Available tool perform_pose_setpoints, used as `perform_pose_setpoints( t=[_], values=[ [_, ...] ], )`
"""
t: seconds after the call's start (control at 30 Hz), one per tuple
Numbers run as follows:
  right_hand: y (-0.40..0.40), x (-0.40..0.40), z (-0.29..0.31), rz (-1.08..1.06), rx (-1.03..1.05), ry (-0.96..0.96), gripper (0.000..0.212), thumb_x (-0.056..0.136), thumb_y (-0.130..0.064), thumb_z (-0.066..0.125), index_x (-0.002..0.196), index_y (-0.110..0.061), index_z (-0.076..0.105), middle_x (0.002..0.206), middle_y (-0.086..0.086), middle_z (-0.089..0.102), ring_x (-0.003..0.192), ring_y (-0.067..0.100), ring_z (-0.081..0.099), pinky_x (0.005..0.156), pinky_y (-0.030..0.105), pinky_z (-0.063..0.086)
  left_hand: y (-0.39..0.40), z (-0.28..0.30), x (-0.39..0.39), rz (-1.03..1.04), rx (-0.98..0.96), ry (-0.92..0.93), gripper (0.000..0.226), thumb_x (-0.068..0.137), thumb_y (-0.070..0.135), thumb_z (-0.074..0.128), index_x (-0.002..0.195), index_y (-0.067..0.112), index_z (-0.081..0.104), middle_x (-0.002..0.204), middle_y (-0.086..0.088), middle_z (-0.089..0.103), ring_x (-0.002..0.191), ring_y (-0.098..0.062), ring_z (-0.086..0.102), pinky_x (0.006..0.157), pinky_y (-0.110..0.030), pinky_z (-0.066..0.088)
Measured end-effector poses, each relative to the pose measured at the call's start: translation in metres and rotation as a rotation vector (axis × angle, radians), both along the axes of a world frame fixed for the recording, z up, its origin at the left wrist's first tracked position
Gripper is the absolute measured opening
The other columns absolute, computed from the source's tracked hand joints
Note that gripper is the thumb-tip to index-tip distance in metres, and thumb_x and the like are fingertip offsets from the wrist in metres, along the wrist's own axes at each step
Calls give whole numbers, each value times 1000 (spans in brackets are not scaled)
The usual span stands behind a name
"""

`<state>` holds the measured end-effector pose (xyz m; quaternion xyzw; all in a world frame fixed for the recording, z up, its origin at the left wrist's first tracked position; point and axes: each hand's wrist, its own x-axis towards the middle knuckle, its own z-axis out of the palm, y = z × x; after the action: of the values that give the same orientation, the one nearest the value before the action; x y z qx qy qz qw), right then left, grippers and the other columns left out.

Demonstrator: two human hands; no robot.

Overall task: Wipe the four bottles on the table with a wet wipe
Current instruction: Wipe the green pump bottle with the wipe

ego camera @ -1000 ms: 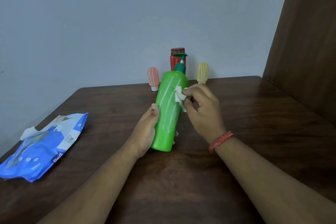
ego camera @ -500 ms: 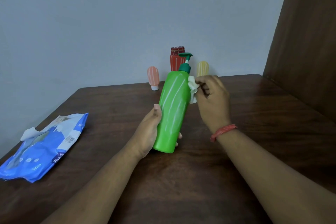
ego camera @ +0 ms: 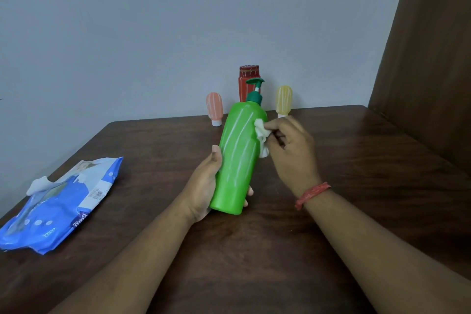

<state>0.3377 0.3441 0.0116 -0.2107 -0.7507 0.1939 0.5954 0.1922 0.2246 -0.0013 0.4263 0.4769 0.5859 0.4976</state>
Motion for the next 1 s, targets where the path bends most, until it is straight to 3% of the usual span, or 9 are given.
perform_pose_setpoints(
  t=[0.2,0.4,0.47,0.57,0.7,0.83,1.0],
  values=[
    [13,2,10,-90,-99,135,26,84,9,61,97,-11,71,94,-6,60,88,13,63,79,39,56,-3,3,2,-75,-39,22,75,94,60,26,135,2,50,86,-25,70,68,-38,69,57,-46,59],
    [2,-2,2,11,-61,13,23,83,9,63,92,-10,71,90,-6,61,84,13,63,76,31,55,-2,3,-4,-55,-57,-47,77,95,62,26,138,2,50,90,-26,69,71,-39,69,60,-47,59],
    [13,-2,6,-29,-159,85,26,84,8,62,93,-15,70,92,-6,63,84,12,63,78,37,56,-3,2,-3,-80,-70,-44,77,96,61,26,137,1,50,91,-26,69,71,-39,69,59,-47,59],
    [25,3,7,59,-334,163,24,90,-4,64,92,-27,71,93,2,71,85,23,67,76,50,58,-2,2,-2,-124,-79,-47,77,94,62,29,136,1,51,96,-26,67,73,-39,69,59,-47,59],
    [15,3,3,173,-417,240,36,91,-4,64,87,-40,71,90,5,73,84,20,68,75,45,59,-2,2,-4,-125,-79,-66,77,94,62,30,135,2,52,98,-27,67,73,-39,69,58,-46,58],
    [4,-8,-5,160,-257,91,28,85,5,65,92,-22,69,92,0,64,82,16,63,75,35,56,-1,4,-6,-55,-53,-126,77,95,62,28,137,2,53,99,-24,68,73,-38,68,59,-46,59],
    [1,-8,3,-17,-142,85,24,84,8,65,93,-13,71,91,-14,58,82,7,61,74,25,54,-1,2,-5,-35,-60,-73,71,99,60,25,136,6,53,97,-24,69,75,-39,69,60,-48,59]
  ],
)
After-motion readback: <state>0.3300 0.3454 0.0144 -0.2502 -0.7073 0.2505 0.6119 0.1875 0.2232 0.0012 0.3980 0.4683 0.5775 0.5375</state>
